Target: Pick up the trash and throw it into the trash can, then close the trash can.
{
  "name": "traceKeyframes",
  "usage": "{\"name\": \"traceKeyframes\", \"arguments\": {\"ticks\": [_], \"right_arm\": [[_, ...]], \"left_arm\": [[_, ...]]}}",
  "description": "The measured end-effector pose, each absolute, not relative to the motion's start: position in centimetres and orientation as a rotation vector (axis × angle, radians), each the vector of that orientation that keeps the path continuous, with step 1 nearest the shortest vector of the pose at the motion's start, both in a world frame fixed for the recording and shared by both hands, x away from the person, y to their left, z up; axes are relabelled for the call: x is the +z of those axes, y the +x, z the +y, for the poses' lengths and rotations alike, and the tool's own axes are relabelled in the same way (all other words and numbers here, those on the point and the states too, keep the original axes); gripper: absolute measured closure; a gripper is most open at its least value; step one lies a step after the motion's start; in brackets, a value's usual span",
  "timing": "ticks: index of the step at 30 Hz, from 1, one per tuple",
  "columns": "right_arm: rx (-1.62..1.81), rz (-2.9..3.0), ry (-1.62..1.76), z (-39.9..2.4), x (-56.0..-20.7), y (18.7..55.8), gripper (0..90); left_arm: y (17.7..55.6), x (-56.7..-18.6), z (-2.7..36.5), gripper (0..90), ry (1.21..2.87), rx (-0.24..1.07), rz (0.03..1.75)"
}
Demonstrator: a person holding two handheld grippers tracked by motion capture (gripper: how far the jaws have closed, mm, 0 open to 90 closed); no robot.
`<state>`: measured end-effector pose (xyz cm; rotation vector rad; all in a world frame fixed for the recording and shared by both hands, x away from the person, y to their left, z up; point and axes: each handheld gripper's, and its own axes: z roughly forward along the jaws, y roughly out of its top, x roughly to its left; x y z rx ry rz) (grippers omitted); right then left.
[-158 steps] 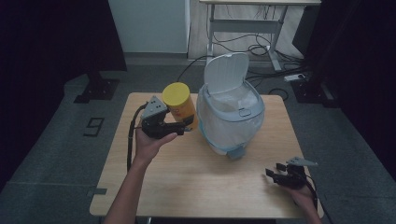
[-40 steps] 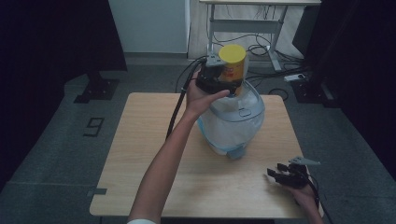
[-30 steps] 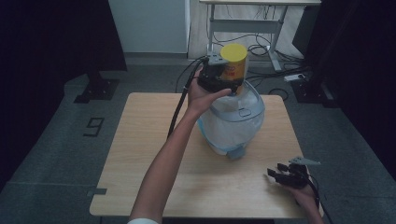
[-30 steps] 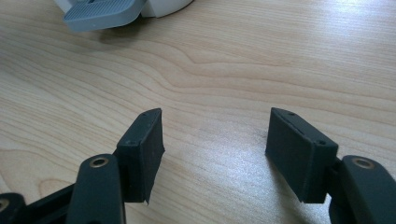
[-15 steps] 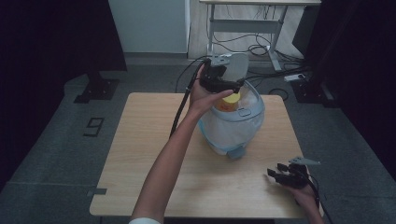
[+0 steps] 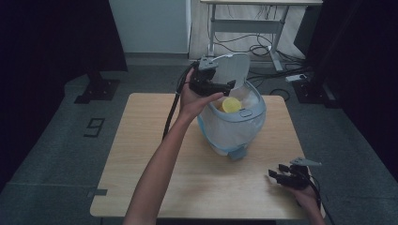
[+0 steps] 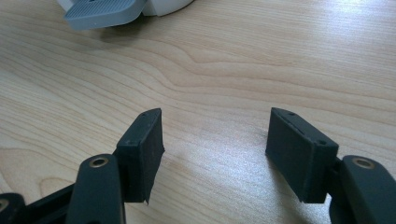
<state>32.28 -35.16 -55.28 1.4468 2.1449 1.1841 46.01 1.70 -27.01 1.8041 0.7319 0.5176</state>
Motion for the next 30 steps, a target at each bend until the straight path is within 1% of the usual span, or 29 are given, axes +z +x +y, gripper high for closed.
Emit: {"name": "traceKeyframes", "arguments": {"ticks": [8,17,30], "right_arm": [[1.188,2.144,1.448,-35.2,-55.3,32.3,35.6],[1.190,2.143,1.447,-35.2,-55.3,32.3,35.6],[1.186,2.140,1.448,-35.1,-55.3,32.3,35.5]], "left_arm": [[45.9,-26.9,2.9,15.1,1.788,0.540,0.742],[46.4,-27.5,4.1,15.5,1.777,0.526,0.776],[48.6,-28.1,4.4,17.3,1.782,0.514,0.795]]}}
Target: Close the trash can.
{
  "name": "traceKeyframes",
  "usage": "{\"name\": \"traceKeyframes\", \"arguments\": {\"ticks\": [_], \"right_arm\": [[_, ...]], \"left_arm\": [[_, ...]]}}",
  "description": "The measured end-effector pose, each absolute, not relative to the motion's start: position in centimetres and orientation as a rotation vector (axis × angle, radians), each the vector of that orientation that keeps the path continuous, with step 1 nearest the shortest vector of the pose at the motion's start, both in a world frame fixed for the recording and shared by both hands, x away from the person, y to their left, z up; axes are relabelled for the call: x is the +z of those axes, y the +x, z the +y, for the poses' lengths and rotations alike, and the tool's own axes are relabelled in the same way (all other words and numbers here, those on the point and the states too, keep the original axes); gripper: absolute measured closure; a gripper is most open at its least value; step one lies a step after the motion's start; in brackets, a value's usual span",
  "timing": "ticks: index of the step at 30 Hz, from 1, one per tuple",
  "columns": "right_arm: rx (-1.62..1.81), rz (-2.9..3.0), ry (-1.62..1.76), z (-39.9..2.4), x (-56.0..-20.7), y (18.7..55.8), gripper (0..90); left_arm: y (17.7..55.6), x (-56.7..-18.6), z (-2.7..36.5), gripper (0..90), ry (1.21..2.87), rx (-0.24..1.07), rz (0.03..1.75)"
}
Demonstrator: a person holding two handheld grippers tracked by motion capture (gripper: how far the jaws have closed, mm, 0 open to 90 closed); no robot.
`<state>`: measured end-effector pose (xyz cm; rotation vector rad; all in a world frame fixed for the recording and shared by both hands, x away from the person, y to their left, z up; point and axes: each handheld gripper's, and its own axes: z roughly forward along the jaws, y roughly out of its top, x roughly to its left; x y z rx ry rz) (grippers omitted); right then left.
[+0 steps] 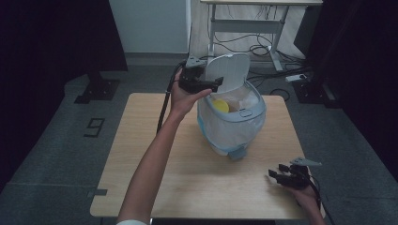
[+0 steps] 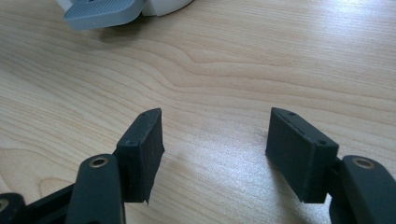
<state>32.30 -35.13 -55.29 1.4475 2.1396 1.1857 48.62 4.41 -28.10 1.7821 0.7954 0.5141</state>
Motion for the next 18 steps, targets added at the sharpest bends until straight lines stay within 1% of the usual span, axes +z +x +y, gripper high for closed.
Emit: {"name": "traceKeyframes", "arguments": {"ticks": [9,18], "right_arm": [[1.198,2.141,1.451,-35.3,-55.3,32.5,35.7],[1.199,2.140,1.453,-35.4,-55.3,32.4,35.6]], "left_arm": [[50.4,-28.3,3.6,19.4,1.791,0.482,0.785],[49.9,-28.2,2.8,18.9,1.800,0.442,0.745]]}}
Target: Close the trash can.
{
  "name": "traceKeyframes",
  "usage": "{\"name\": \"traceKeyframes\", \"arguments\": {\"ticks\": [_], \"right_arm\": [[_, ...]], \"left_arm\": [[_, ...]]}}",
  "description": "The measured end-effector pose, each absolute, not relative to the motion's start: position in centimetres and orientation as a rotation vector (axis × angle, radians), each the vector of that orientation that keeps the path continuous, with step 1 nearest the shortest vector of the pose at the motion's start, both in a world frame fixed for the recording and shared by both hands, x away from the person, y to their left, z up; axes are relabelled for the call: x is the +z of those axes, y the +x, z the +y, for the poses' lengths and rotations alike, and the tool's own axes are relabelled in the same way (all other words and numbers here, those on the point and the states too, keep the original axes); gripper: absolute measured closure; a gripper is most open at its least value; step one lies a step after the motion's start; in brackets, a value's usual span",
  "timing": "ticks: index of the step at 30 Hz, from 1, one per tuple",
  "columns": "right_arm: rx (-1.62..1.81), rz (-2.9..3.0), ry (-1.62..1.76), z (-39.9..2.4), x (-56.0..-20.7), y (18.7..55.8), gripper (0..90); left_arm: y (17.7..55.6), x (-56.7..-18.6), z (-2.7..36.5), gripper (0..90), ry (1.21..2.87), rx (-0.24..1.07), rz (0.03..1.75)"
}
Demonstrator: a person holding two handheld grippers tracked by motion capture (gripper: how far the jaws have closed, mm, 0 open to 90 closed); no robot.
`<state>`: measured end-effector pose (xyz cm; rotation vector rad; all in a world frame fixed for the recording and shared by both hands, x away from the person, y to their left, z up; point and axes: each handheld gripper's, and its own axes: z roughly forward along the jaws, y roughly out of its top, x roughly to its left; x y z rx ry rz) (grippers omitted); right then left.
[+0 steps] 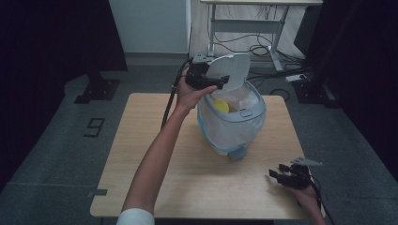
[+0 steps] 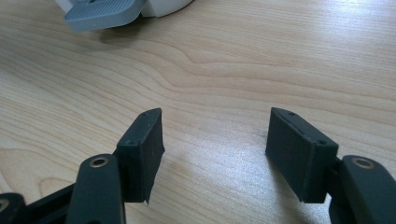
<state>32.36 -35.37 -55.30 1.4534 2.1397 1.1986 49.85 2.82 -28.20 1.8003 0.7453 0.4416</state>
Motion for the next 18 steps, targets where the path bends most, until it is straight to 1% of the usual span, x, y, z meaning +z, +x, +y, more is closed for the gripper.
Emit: {"name": "traceKeyframes", "arguments": {"ticks": [9,18], "right_arm": [[1.197,2.144,1.451,-35.1,-55.3,32.2,35.5],[1.193,2.149,1.440,-35.0,-55.3,32.1,35.5]], "left_arm": [[48.0,-28.4,2.3,18.4,1.837,0.385,0.702],[46.8,-29.6,2.0,17.8,1.869,0.344,0.705]]}}
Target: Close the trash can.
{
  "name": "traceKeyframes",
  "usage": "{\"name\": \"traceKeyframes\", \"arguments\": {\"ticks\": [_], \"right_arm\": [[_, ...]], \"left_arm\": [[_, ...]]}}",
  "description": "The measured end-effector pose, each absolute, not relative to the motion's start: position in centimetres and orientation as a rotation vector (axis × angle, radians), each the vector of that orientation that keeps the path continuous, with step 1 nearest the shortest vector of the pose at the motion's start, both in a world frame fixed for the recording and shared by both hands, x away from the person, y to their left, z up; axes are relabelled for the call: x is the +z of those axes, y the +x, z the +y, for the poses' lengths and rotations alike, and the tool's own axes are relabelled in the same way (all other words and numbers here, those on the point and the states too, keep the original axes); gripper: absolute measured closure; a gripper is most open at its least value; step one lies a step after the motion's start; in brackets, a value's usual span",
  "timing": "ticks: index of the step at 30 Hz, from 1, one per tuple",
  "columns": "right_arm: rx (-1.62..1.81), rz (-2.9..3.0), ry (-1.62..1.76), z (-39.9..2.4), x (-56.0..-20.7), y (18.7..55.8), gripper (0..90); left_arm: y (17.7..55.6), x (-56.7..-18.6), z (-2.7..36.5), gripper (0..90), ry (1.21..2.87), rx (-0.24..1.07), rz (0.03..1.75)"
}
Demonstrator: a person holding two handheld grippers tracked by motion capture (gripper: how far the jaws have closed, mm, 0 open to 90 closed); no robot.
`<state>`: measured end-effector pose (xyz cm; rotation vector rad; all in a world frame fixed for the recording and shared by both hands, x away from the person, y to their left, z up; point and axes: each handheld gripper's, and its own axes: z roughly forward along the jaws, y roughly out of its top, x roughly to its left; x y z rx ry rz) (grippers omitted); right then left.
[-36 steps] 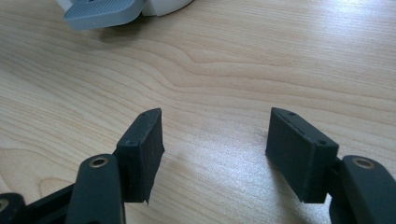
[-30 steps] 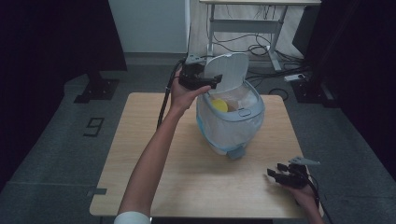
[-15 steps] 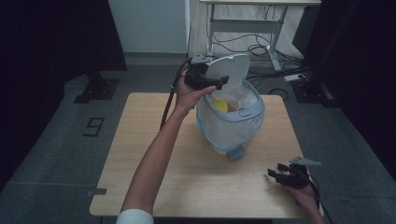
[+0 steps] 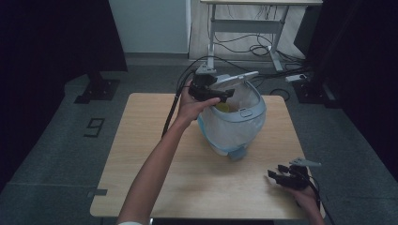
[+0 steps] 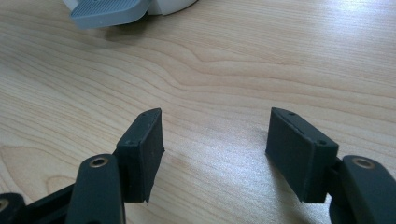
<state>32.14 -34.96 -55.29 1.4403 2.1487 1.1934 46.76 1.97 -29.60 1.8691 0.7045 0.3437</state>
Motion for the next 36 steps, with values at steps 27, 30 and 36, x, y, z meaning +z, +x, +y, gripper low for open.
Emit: {"name": "traceKeyframes", "arguments": {"ticks": [27,30,36], "right_arm": [[1.194,2.144,1.444,-35.1,-55.3,32.1,35.8],[1.194,2.144,1.443,-35.0,-55.3,32.1,35.8],[1.193,2.143,1.444,-35.0,-55.3,32.1,35.7]], "left_arm": [[47.1,-32.3,0.2,14.7,1.885,0.288,0.769],[47.3,-32.5,-0.2,14.4,1.873,0.315,0.789],[47.3,-32.8,-1.1,14.4,1.901,0.414,0.807]]}}
